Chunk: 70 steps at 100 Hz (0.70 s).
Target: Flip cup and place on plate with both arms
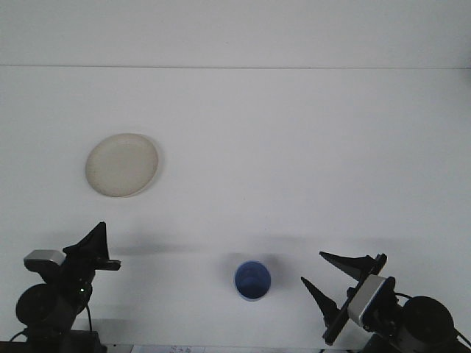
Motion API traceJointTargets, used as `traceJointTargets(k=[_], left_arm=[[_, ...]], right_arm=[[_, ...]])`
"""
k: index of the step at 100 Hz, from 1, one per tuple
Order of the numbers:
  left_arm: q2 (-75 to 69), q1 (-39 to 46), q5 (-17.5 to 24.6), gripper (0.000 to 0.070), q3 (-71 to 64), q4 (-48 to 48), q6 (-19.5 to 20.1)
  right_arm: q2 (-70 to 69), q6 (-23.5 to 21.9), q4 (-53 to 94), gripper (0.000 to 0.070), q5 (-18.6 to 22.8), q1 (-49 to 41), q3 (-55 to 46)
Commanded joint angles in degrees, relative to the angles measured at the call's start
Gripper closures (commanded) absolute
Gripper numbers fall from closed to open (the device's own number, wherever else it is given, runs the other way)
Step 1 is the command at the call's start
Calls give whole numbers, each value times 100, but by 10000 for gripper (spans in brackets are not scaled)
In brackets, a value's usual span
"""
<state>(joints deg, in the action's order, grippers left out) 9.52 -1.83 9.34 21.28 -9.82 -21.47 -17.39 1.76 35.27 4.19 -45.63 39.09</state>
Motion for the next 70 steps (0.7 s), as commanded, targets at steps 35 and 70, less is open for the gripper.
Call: traceJointTargets(k=[35,70], left_arm=[[4168,-1617,1665,220,3950,-3432,1344],[6494,-4013,876,227,5254,-3952,1458]], right_arm=[[-31,155,-48,284,-463,-37,31],[-31,175,-46,284,-640,-37,31]])
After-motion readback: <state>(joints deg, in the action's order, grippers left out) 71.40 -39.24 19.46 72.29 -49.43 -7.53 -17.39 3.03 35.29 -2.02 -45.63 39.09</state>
